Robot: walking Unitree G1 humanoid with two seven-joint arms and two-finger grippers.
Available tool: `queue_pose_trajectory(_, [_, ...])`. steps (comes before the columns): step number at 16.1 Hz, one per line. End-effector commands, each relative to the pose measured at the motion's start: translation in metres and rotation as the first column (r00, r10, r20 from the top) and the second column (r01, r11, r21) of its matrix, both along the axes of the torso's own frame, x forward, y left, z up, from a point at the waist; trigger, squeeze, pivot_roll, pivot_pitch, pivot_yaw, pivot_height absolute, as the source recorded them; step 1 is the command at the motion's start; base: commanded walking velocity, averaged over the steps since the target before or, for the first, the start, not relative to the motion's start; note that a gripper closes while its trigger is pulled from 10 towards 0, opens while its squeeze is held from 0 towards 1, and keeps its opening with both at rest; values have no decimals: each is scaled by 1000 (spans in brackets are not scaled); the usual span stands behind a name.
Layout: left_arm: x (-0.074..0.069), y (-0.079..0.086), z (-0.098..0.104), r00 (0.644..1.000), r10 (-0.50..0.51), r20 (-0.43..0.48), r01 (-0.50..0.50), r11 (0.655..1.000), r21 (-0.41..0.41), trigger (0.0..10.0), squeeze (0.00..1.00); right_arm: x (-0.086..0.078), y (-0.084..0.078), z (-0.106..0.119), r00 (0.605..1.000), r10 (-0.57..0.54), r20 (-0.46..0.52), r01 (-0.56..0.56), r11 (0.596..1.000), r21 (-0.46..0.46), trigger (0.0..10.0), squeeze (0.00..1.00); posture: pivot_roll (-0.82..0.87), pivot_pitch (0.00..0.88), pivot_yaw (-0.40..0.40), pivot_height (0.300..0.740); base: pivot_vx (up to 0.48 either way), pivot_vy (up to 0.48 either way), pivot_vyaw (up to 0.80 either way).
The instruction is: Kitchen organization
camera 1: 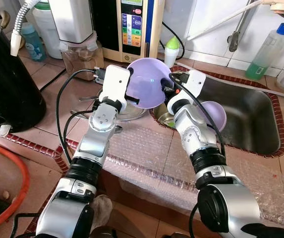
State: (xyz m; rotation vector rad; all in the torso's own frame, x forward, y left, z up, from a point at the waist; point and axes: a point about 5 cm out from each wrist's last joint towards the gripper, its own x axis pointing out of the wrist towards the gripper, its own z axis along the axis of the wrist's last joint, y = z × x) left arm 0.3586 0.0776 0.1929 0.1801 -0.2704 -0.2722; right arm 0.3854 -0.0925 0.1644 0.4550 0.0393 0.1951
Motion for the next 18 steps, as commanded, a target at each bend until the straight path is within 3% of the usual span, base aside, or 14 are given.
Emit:
queue_pose_trajectory(1, [-3, -5, 18, 996, -25, 84, 27, 1000, -17, 1176, 0, 3, -22, -7, 991, -113, -77, 116, 993, 34, 0, 0, 20, 0, -1, 740, 0, 0, 0])
queue_pose_trajectory(4, [-2, -5, 15, 998, -28, 64, 29, 1000, -9, 2392, 0, 5, -24, -4, 990, -127, -64, 130, 991, 44, 0, 0, 21, 0, -1, 740, 0, 0, 0])
queue_pose_trajectory(5, [-2, -4, 14, 998, -32, 59, 32, 999, -8, 3765, 0, 5, -25, -3, 990, -129, -62, 132, 990, 45, 0, 0, 23, 0, -3, 740, 0, 0, 0])
queue_pose_trajectory(6, [-3, -4, 12, 998, -37, 49, 38, 999, -9, 7608, 0, 5, -25, -3, 990, -130, -61, 133, 990, 47, 0, 0, 23, 0, -3, 740, 0, 0, 0])
queue_pose_trajectory(7, [-3, -4, 10, 998, -49, 33, 50, 999, -13, 10000, 0, 5, -26, -3, 989, -133, -60, 136, 990, 48, 0, 0, 24, 0, -3, 740, 0, 0, 0])
queue_pose_trajectory(8, [-3, -4, 9, 997, -71, 23, 71, 997, -20, 10000, 1000, 6, -28, -3, 989, -139, -60, 141, 989, 47, 0, 0, 25, 0, -2, 740, 0, 0, 0])
queue_pose_trajectory(12, [1, 3, 11, 998, -65, 9, 65, 998, -26, 10000, 1000, 6, -33, -2, 984, -173, -49, 175, 983, 45, 0, 0, 26, 0, -1, 740, 0, 0, 0])
queue_pose_trajectory(14, [3, 10, 11, 999, -45, -2, 45, 998, -36, 10000, 1000, 7, -46, 5, 966, -259, -7, 259, 966, 24, 0, 0, 28, 0, 2, 740, 0, 0, 0])
queue_pose_trajectory(17, [1, 20, 6, 999, -40, -23, 39, 999, -26, 10000, 1000, 7, -78, 8, 913, -403, 71, 409, 893, -187, 0, 0, 31, 0, 2, 740, 0, 0, 0])
queue_pose_trajectory(18, [-1, 26, 1, 999, -34, -39, 33, 999, -14, 10000, 1000, 6, -89, 4, 896, -435, 87, 438, 838, -325, 0, 0, 31, 0, 2, 740, 0, 0, 0])
